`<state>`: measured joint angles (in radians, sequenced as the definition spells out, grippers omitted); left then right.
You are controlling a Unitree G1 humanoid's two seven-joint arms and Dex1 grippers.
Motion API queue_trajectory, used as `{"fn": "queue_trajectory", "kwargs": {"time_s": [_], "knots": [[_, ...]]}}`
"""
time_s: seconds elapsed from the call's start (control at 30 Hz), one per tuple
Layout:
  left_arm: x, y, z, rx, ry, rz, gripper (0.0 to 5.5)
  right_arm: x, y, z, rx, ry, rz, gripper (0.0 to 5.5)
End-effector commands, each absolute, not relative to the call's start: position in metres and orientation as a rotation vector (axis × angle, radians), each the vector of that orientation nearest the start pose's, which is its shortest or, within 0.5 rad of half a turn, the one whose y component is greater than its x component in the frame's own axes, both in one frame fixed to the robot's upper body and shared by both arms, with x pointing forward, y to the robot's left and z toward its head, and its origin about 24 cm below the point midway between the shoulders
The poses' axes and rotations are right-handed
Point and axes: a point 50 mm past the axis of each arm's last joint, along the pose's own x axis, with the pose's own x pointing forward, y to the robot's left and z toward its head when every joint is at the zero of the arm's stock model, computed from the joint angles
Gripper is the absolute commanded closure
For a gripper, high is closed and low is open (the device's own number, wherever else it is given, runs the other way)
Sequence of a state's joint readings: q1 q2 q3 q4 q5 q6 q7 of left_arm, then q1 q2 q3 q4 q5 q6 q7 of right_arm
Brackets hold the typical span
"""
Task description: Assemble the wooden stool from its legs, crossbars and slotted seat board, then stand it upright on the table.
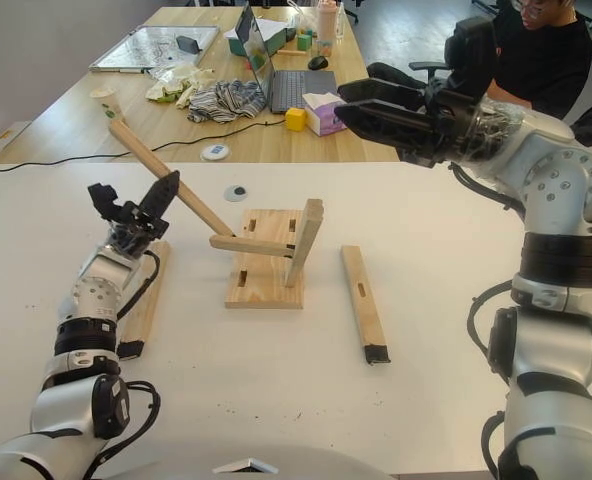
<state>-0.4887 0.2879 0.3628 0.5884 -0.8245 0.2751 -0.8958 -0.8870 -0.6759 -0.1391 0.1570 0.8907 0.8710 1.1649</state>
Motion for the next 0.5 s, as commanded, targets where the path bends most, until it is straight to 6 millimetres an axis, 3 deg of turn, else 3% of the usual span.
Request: {"fn": "queue_trajectory", "kwargs": {"time_s": [0.03,0.3,0.5], "knots": [[0.317,0.224,0.07,-0.759,-0.137,-0.646,3.49,0.311,-0.18,0.28,0.186,-0.071,1.429,2.61],[0.296,0.246,0.052,-0.663,0.008,-0.688,3.49,0.313,-0.182,0.269,0.165,-0.037,1.425,2.61],[0.296,0.246,0.057,-0.682,0.024,-0.746,3.49,0.314,-0.183,0.264,0.15,-0.019,1.423,2.61]]}}
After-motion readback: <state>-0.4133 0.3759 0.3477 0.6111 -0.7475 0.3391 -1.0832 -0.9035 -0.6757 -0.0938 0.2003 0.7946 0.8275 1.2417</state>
